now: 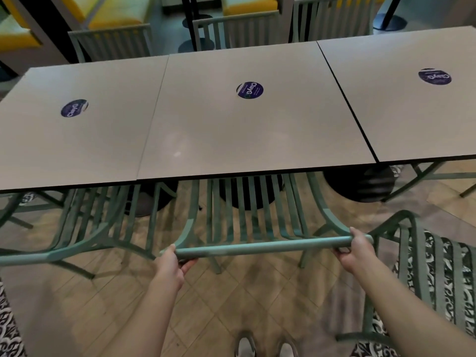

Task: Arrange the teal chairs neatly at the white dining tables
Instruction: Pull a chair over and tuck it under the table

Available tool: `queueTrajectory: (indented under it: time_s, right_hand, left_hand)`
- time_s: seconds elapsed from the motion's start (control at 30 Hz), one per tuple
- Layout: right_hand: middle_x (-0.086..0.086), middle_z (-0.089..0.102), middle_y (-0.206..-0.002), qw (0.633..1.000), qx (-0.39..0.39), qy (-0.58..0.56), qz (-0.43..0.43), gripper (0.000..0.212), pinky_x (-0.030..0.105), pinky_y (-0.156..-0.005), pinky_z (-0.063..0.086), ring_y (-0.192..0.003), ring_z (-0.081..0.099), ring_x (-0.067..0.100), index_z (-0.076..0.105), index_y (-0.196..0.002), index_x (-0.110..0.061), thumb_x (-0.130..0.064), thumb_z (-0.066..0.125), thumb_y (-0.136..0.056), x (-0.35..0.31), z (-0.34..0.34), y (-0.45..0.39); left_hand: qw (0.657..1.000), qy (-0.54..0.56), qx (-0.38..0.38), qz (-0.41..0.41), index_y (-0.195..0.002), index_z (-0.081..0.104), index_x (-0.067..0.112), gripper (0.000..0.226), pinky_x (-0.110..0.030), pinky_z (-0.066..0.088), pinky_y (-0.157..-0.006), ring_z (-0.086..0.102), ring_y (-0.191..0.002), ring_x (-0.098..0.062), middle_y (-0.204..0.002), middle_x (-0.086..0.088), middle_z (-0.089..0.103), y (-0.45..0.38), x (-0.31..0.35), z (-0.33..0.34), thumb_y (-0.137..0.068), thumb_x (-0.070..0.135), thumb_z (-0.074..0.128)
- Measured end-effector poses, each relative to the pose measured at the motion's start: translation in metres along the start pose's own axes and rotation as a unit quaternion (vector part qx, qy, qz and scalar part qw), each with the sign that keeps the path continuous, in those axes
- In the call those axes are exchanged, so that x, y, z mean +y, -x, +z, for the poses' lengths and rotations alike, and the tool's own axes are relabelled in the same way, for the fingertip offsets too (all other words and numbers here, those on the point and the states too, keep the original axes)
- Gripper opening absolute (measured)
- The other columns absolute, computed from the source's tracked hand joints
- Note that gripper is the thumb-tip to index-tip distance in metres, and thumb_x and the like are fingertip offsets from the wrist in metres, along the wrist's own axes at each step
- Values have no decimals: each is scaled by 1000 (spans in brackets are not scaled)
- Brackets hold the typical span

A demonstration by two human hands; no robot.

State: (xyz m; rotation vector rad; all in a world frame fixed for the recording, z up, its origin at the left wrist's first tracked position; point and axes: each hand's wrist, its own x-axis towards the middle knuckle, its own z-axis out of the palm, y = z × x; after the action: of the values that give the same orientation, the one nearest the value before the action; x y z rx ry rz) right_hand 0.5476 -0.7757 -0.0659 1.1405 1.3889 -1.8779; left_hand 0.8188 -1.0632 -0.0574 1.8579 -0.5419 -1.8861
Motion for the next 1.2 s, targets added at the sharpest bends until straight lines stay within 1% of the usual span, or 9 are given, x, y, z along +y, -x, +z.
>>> queueTrajectory:
  time_s: [0.1, 0.2, 0.37, 0.47, 0.6, 0.7, 0.9, 1.07, 1.2]
  right_hand:
    - [14, 50, -117, 1000, 4, 4, -8, 57, 42, -83, 49, -82, 55, 29, 36, -142, -17, -28, 60, -92, 2, 0, -1]
    - [14, 51, -117, 1000, 2, 2, -7, 56, 42, -84, 49, -80, 55, 29, 36, -142, -17, -27, 61, -92, 1, -1, -2]
    - [14, 50, -119, 1000, 3, -2, 0, 59, 43, -85, 50, -100, 55, 33, 35, -143, -17, -26, 61, -91, 0, -2, 1]
    - [14, 50, -124, 1000, 10, 3, 1, 59, 42, -82, 51, -107, 55, 33, 36, -143, -17, -28, 62, -91, -2, 0, 2]
    - [14, 49, -122, 1000, 13, 12, 4, 60, 43, -90, 51, -101, 53, 32, 35, -143, -17, -29, 62, -91, -5, 0, 1]
    - [15, 48, -125, 1000, 12, 6, 4, 62, 44, -89, 51, -103, 54, 33, 34, -144, -17, -29, 63, -90, -6, -2, 1]
    - [15, 47, -124, 1000, 6, 0, 10, 64, 45, -97, 49, -112, 55, 34, 32, -145, -20, -30, 63, -90, -6, -5, 3]
    - [13, 50, -123, 1000, 6, 11, -3, 62, 42, -86, 52, -88, 57, 30, 34, -144, -18, -32, 62, -91, -4, -2, 1]
    - [13, 50, -122, 1000, 13, 16, -9, 61, 44, -93, 51, -102, 56, 31, 33, -144, -18, -31, 60, -92, -4, -2, -2]
  left_hand:
    - [1000, -6, 7, -5, -138, 37, 1, 43, -49, 51, -76, 55, -112, -43, -131, -27, 49, -5, 0, 0, -100, 17, 48]
    - [1000, -5, 3, -7, -138, 37, 3, 42, -48, 52, -73, 57, -101, -40, -130, -27, 50, -3, 0, -1, -100, 18, 48]
    - [1000, 0, 2, -4, -136, 39, 5, 41, -49, 54, -60, 62, -94, -40, -126, -27, 53, -4, 2, -4, -99, 19, 50]
    - [1000, 10, 1, -3, -136, 39, 5, 42, -50, 55, -64, 61, -99, -41, -126, -27, 53, -2, 1, -5, -98, 19, 51]
    - [1000, 12, -5, 0, -137, 38, 3, 42, -50, 54, -75, 57, -102, -40, -127, -26, 51, -1, -3, -1, -99, 18, 49]
    - [1000, 7, -5, 0, -137, 37, 1, 42, -52, 52, -84, 56, -109, -41, -128, -27, 50, 2, -5, 2, -100, 17, 48]
    - [1000, 0, -10, 12, -137, 36, 1, 43, -48, 52, -80, 56, -97, -37, -120, -25, 51, 4, -5, -1, -100, 16, 49]
    - [1000, -11, -11, 4, -137, 38, 0, 43, -46, 52, -79, 57, -103, -38, -127, -26, 51, 1, -4, -5, -99, 16, 51]
    - [1000, -17, -11, 8, -137, 37, -2, 43, -47, 51, -83, 56, -106, -39, -126, -26, 51, 2, -6, -2, -99, 15, 48]
